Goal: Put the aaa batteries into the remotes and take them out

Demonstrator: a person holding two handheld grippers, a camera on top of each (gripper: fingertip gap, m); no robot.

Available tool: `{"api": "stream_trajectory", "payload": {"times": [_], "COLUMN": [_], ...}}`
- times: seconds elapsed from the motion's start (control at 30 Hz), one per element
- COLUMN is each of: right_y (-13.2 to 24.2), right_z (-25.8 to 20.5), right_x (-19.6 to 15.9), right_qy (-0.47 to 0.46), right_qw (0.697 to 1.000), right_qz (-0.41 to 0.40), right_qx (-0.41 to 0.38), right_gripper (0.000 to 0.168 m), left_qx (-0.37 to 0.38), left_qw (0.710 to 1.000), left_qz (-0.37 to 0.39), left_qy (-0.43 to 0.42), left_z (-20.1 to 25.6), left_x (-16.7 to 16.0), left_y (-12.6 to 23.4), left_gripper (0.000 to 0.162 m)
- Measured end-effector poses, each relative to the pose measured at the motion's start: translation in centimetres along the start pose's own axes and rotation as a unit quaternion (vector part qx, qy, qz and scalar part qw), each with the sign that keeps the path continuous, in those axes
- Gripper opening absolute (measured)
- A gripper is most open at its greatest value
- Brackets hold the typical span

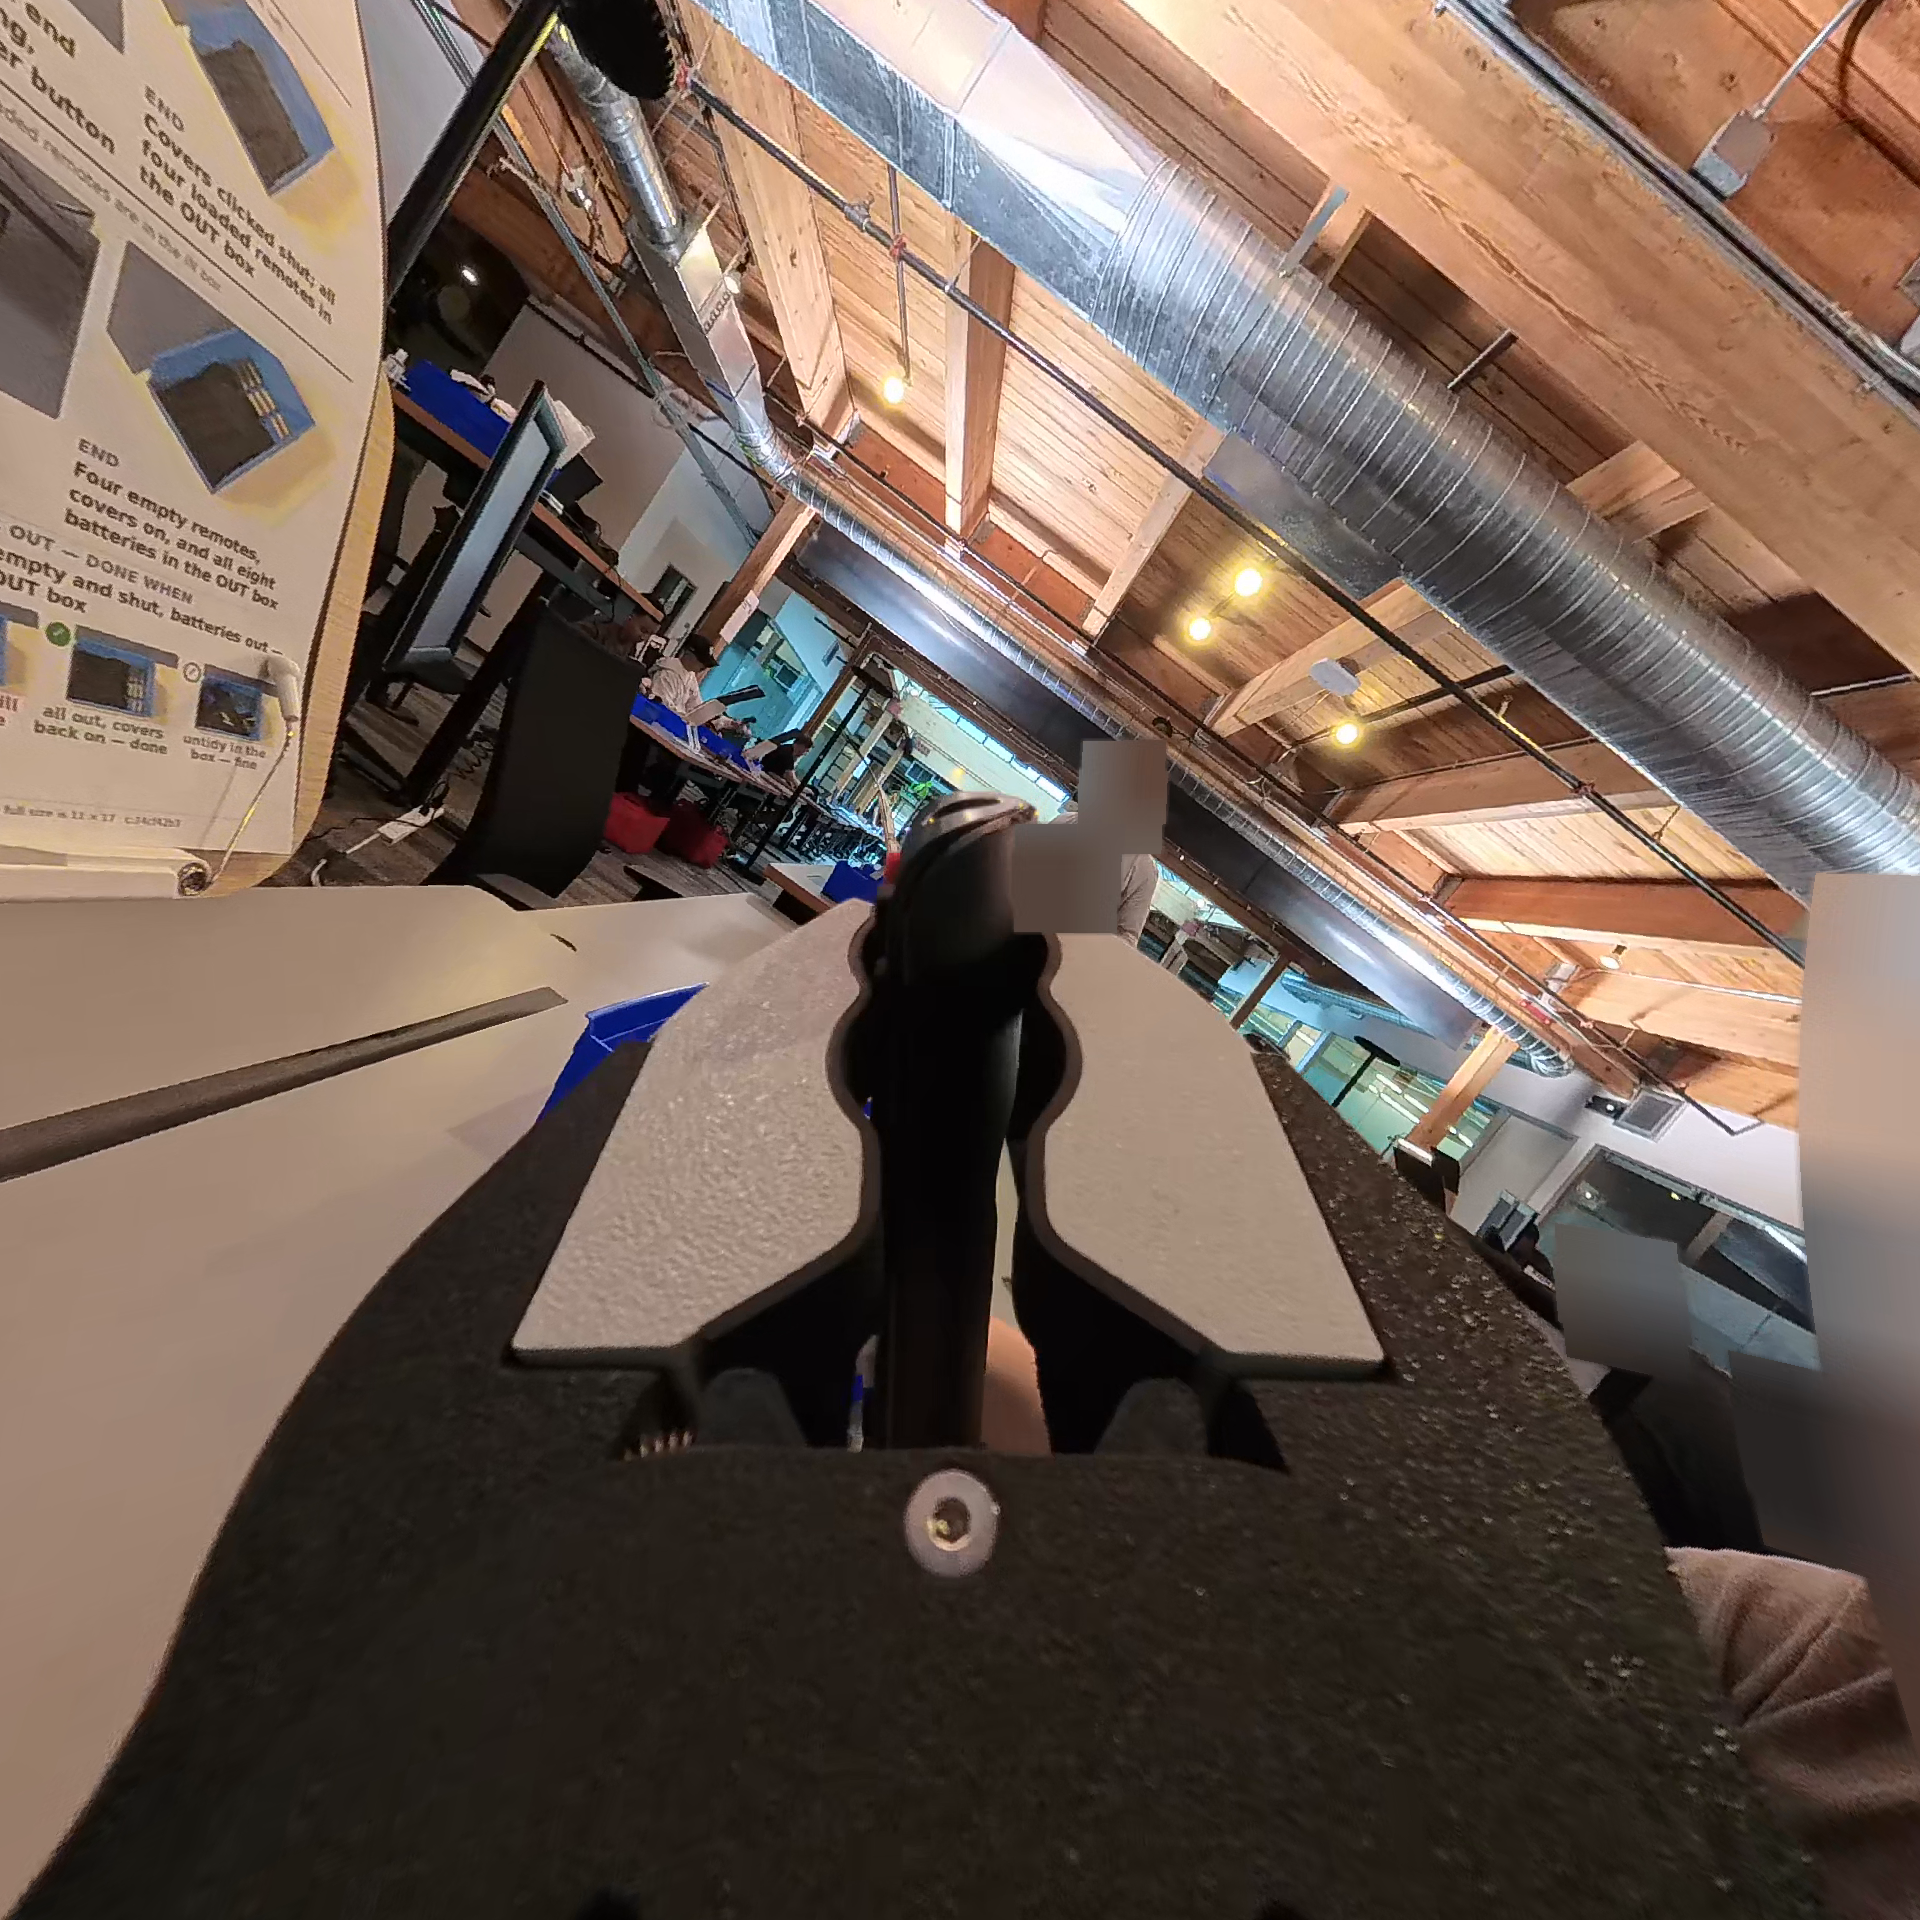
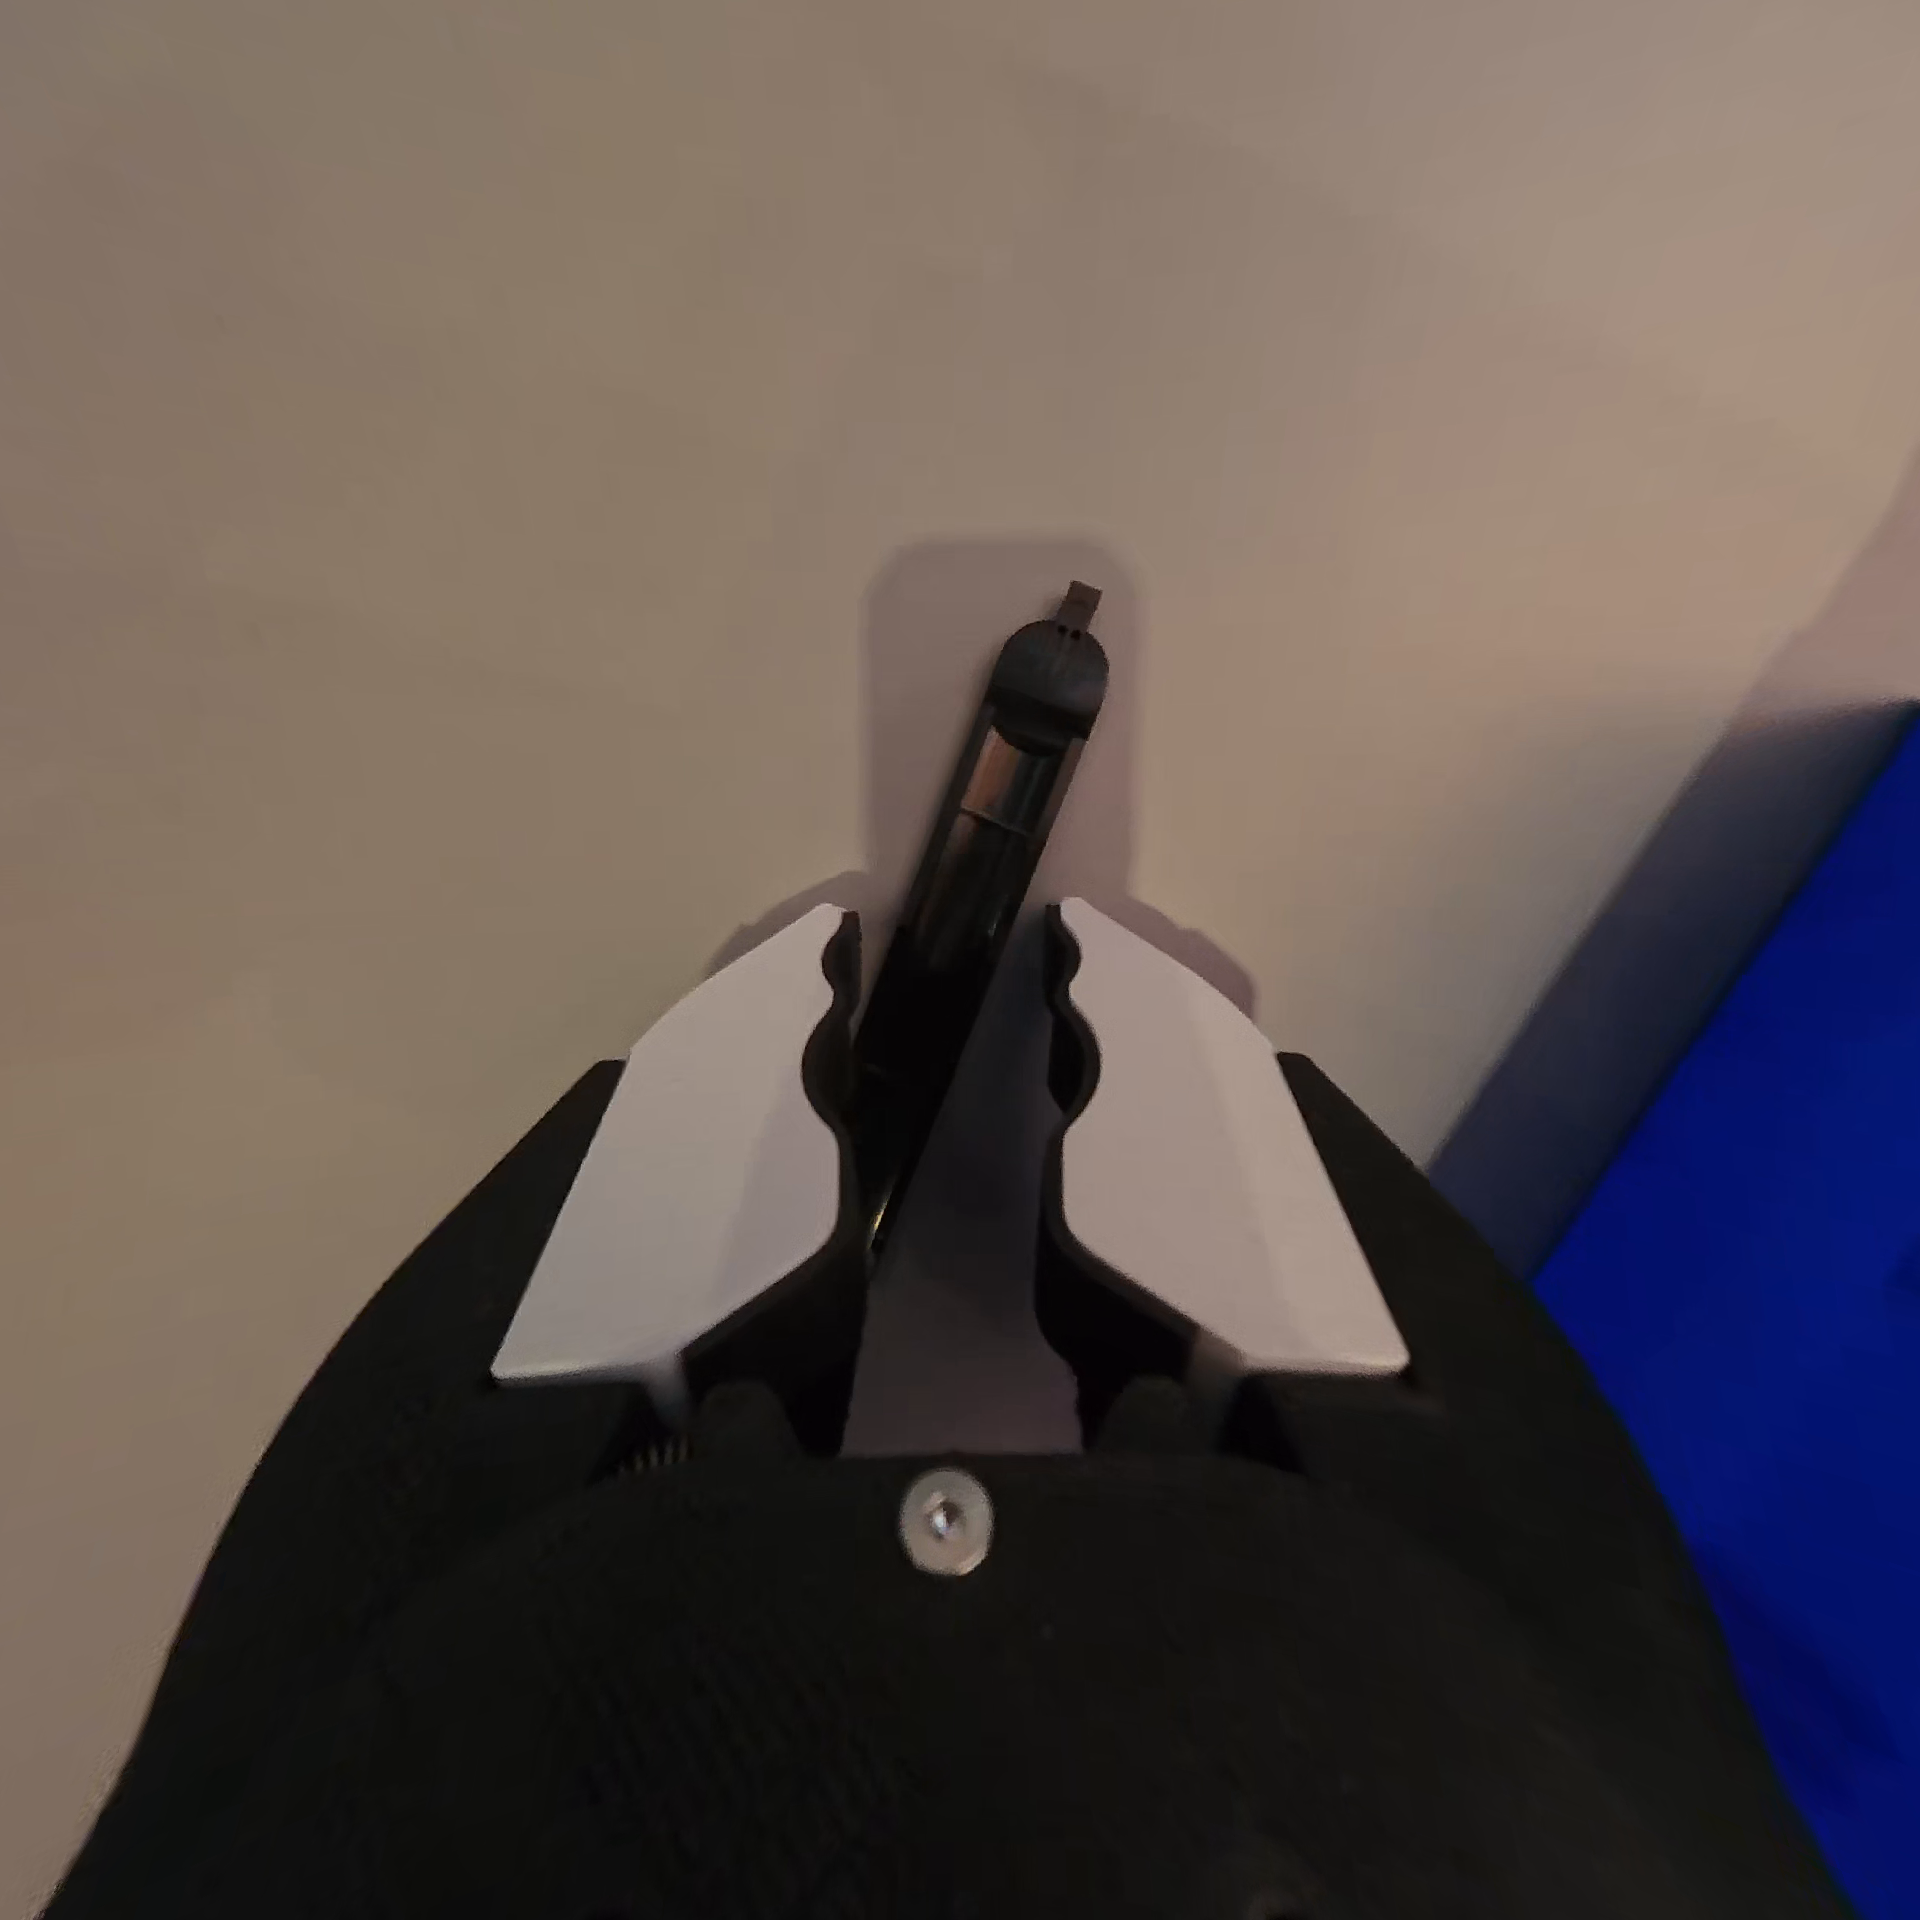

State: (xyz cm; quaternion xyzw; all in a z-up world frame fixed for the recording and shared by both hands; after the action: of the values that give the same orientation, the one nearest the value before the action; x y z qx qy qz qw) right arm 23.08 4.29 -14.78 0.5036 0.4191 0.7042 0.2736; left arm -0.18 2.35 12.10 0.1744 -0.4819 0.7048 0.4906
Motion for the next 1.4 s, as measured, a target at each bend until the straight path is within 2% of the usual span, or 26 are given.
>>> {"api": "stream_trajectory", "payload": {"times": [0.13, 0.43, 0.53, 0.7, 0.8, 1.17, 1.4], "right_y": [0.0, 0.5, 0.5, 0.3, 0.2, 0.2, 0.5], "right_z": [-0.1, 0.0, 0.0, -0.2, 0.1, 0.1, 1.0], "right_x": [-0.2, -0.5, -0.5, -0.6, -0.6, -0.7, -0.6], "right_qy": [0.012, -0.024, -0.013, 0.032, 0.053, 0.077, 0.180], "right_qw": [1.000, 0.997, 0.997, 0.999, 0.998, 0.997, 0.972], "right_qz": [-0.003, -0.025, -0.029, -0.032, -0.034, -0.023, 0.018], "right_qx": [-0.010, 0.075, 0.077, 0.028, -0.002, -0.022, -0.148], "right_gripper": [0.034, 0.034, 0.033, 0.033, 0.026, 0.022, 0.021], "left_qx": [0.002, 0.004, 0.007, 0.012, 0.014, 0.012, 0.009], "left_qw": [1.000, 1.000, 1.000, 1.000, 1.000, 1.000, 1.000], "left_qz": [0.000, -0.001, -0.004, -0.009, -0.013, -0.007, 0.003], "left_qy": [0.007, 0.002, 0.001, 0.000, 0.001, 0.000, -0.004], "left_z": [-0.4, -0.2, -0.3, -0.6, -0.7, -0.5, -0.2], "left_x": [-0.3, -0.1, -0.1, -0.4, -0.7, -0.3, 0.4], "left_y": [0.0, 0.1, 0.0, -0.1, -0.3, -0.1, 0.3], "left_gripper": [0.024, 0.025, 0.025, 0.024, 0.025, 0.024, 0.024]}}
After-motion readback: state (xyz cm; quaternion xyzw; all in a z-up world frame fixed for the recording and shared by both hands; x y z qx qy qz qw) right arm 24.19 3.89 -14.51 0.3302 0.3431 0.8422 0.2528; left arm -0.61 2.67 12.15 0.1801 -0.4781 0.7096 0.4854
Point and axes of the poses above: each gripper's, where its closed fingertips meet, y back along the fingers, x out of its top, z = x × y across the jaws, the point moved 2 cm from there along y, back along the fingers, and after that the axes turned 14 degrees about -x, right-handed, at the moved point
